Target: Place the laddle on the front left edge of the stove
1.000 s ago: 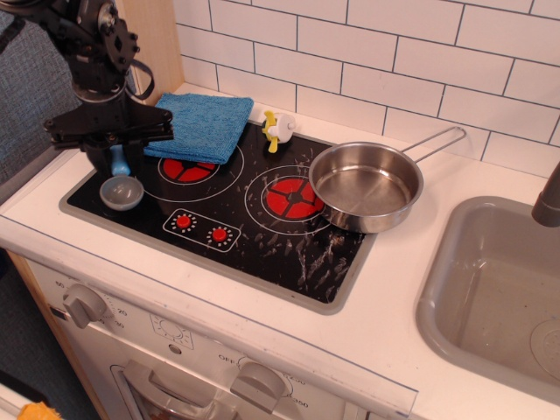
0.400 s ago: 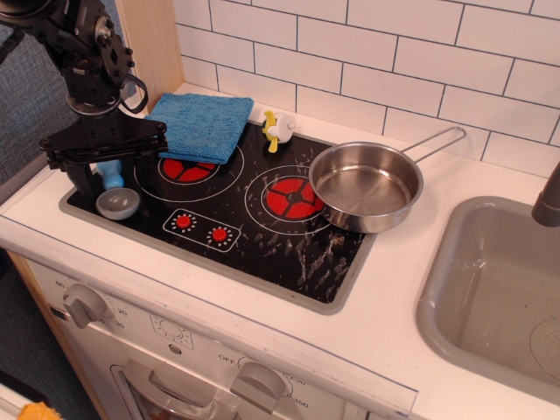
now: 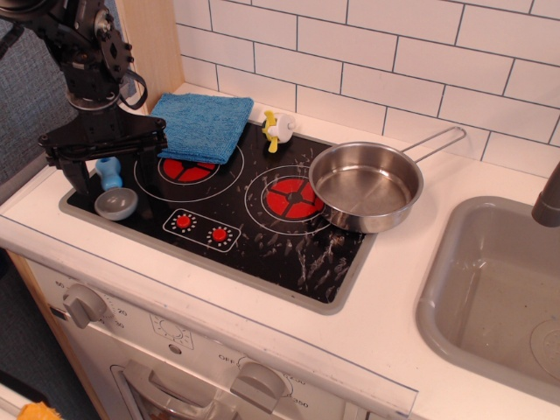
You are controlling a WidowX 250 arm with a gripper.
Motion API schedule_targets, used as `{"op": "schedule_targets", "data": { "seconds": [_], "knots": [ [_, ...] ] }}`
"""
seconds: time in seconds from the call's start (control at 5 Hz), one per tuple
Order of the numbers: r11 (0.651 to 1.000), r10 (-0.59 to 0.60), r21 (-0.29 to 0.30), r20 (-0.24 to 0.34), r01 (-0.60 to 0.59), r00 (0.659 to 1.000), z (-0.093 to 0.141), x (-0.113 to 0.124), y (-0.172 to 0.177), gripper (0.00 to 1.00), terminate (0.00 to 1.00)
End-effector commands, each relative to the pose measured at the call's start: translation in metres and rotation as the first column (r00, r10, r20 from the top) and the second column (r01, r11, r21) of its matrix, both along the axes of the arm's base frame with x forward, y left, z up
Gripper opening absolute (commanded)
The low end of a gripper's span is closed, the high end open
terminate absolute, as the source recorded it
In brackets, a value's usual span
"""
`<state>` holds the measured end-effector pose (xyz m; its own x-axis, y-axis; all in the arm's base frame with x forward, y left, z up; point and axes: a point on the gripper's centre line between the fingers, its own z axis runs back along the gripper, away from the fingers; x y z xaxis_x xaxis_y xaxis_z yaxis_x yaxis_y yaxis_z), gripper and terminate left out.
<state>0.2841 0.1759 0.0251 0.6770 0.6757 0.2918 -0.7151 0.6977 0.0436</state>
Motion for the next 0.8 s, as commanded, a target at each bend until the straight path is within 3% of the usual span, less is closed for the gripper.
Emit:
{"op": "schedule_targets", "data": {
  "seconds": [0.0, 0.4, 0.6],
  "knots": [
    [0.999, -0.013, 0.048, 0.135, 0.006, 0.991, 0.0616, -0.0121, 0.004, 1.0, 0.0],
    [0.999, -0.013, 0.048, 0.135, 0.006, 0.991, 0.0616, -0.0121, 0.004, 1.0, 0.0],
    [0.999, -0.013, 0.048, 0.135, 0.006, 0.991, 0.0616, -0.0121, 0.004, 1.0, 1.0]
  ]
}}
